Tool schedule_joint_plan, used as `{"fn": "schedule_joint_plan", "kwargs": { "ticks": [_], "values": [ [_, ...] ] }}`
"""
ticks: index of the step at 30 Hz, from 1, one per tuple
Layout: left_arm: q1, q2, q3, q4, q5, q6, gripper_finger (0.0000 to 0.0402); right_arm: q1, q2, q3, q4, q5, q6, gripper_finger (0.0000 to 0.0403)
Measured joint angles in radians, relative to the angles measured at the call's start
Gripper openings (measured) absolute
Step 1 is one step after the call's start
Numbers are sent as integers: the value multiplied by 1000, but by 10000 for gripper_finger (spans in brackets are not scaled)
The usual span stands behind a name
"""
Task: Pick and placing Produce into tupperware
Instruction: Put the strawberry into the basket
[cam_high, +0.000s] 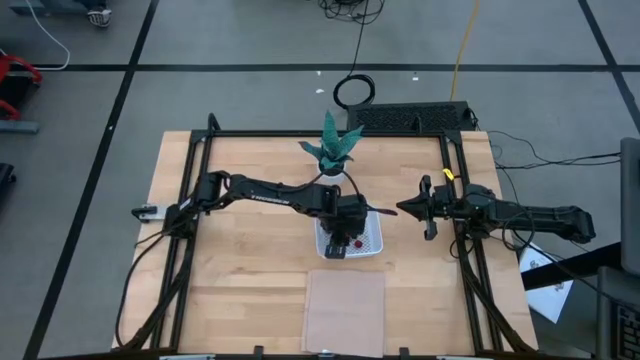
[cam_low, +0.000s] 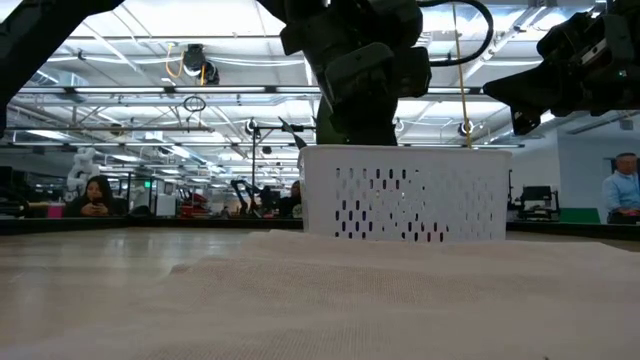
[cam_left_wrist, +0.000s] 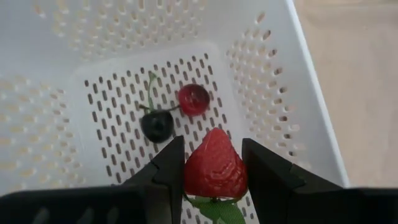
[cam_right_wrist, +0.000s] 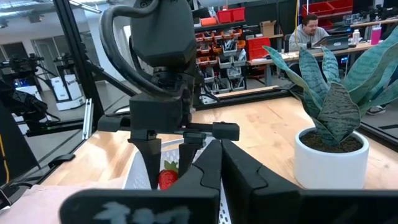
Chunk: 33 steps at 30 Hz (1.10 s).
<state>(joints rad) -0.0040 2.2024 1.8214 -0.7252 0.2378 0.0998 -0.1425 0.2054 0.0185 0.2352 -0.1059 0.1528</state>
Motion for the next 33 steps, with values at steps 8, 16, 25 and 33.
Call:
{"fn": "schedule_joint_plan", "kwargs": {
  "ticks": [8,16,25,33],
  "values": [
    [29,0,0,98,-33,0,129,0,0,0,0,0,0,0],
    [52,14,0,142,-39,16,129,0,0,0,0,0,0,0],
    [48,47,0,158,-66,45,129,0,3,0,-2,0,0,0],
    [48,51,0,151,-146,37,129,0,3,0,-1,0,0,0]
  ]
}}
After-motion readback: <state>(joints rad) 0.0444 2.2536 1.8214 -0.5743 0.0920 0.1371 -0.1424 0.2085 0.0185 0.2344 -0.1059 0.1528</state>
